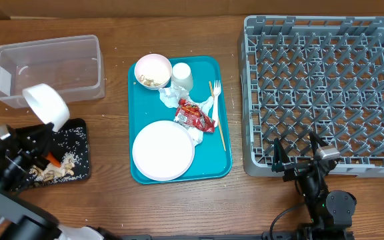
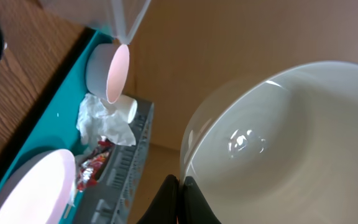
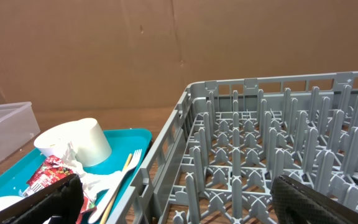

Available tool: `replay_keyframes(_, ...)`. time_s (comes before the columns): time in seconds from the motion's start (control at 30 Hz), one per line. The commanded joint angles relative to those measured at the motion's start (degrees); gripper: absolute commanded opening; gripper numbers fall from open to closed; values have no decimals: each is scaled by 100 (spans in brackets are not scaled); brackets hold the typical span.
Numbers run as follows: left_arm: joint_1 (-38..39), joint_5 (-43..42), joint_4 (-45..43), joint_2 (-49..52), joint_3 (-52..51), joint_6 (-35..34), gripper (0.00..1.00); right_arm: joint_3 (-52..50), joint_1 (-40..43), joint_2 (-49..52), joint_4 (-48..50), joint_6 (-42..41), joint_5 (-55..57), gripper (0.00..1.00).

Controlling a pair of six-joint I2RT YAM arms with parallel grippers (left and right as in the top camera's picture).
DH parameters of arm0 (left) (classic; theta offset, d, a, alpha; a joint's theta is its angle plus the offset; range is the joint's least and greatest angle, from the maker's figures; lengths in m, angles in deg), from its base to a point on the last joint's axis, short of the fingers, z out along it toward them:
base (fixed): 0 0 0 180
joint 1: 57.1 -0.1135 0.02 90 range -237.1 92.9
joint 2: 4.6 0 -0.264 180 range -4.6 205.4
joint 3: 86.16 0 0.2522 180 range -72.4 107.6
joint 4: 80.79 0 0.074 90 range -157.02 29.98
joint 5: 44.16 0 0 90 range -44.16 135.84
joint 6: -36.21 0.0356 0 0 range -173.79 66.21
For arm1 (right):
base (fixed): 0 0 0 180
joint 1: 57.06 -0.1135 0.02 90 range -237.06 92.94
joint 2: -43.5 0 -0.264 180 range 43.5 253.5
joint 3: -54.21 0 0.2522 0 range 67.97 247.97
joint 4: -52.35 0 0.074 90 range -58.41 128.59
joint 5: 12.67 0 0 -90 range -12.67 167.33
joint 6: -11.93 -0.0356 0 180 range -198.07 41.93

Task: Sort waste into correct bins and load items into the dishwasher rack
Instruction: 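Tip the bowl with the left gripper to dump rice onto the black tray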

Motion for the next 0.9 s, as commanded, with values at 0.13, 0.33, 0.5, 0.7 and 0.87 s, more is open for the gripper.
replay_keyframes(0.13,-22,-518,-28,579,-203,278,4,-59,-26,-57,33,42,15,100)
replay_keyframes(0.33,-111,-520,-1191,763,-225,-1071,4,-59,-26,-57,33,42,15,100)
replay_keyframes(0.5,-105,-518,-1248,769,-229,-717,4,-59,-26,-57,35,42,15,100)
replay_keyframes(0.7,-59,-339,-599,769,-229,-13,4,-59,-26,-57,33,42,15,100)
replay_keyframes(0.87,-70,1001,654,767,-229,682,4,-59,-26,-57,33,42,15,100)
